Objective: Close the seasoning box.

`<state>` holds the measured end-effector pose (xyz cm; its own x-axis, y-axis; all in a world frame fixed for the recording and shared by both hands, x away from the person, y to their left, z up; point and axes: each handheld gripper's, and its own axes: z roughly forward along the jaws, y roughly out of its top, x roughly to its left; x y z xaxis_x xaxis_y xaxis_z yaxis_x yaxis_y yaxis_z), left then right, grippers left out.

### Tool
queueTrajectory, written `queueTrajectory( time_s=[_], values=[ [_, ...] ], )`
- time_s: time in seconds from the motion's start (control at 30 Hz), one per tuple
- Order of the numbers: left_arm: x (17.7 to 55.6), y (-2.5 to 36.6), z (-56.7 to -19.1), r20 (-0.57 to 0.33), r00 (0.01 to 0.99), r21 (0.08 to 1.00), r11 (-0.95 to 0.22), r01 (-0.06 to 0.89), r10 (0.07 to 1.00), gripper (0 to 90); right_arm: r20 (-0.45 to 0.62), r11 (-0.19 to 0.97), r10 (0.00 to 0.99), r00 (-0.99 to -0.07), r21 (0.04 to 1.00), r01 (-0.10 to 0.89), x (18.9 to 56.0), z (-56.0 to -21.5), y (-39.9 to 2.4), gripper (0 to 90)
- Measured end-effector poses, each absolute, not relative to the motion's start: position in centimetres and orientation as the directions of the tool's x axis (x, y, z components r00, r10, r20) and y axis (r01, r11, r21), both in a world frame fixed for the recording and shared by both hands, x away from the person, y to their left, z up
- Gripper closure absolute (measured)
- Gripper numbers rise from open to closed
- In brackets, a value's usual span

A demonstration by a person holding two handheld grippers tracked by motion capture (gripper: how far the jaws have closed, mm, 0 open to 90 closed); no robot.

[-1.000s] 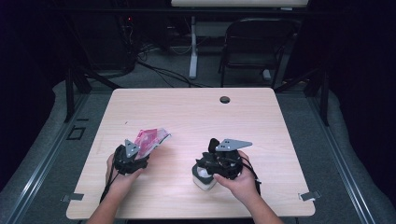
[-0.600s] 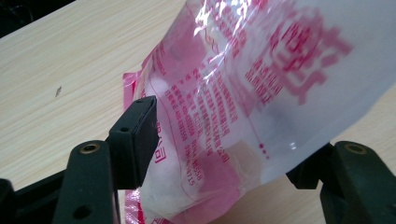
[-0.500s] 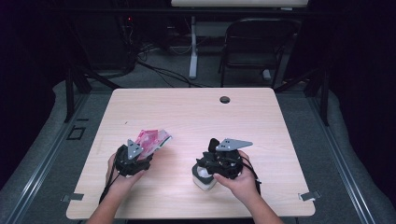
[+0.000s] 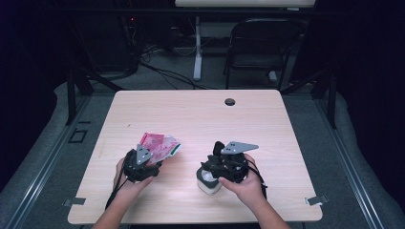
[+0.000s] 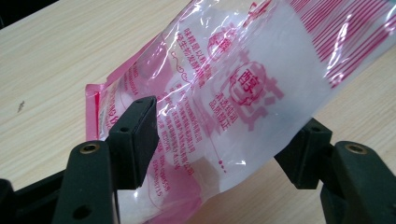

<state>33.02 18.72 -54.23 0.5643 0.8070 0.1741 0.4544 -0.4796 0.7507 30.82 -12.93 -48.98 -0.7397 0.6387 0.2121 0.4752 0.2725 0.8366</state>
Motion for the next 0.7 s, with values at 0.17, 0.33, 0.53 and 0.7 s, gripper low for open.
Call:
queueTrajectory(
  time_s=[0.17,0.33,0.53,0.7],
  values=[
    [32.9,18.1,-53.9,0.164,0.59,0.729,-0.5,0.467,0.791,36.4,0.219,0.265,0.64,-0.736,0.836,0.48,30.8,-48.9,-13.1,59.2],
    [32.1,17.7,-52.7,0.154,0.602,0.741,-0.495,0.454,0.784,36.4,0.216,0.261,0.644,-0.734,0.84,0.476,30.8,-48.7,-13.3,59.1],
    [31.3,17.4,-52.3,0.136,0.612,0.74,-0.491,0.46,0.779,36.4,0.223,0.253,0.648,-0.728,0.839,0.482,30.8,-48.6,-13.5,59.3],
    [30.7,17.2,-52.5,0.127,0.626,0.736,-0.496,0.461,0.77,36.4,0.245,0.263,0.635,-0.732,0.823,0.504,30.8,-48.3,-13.7,60.8]
  ],
)
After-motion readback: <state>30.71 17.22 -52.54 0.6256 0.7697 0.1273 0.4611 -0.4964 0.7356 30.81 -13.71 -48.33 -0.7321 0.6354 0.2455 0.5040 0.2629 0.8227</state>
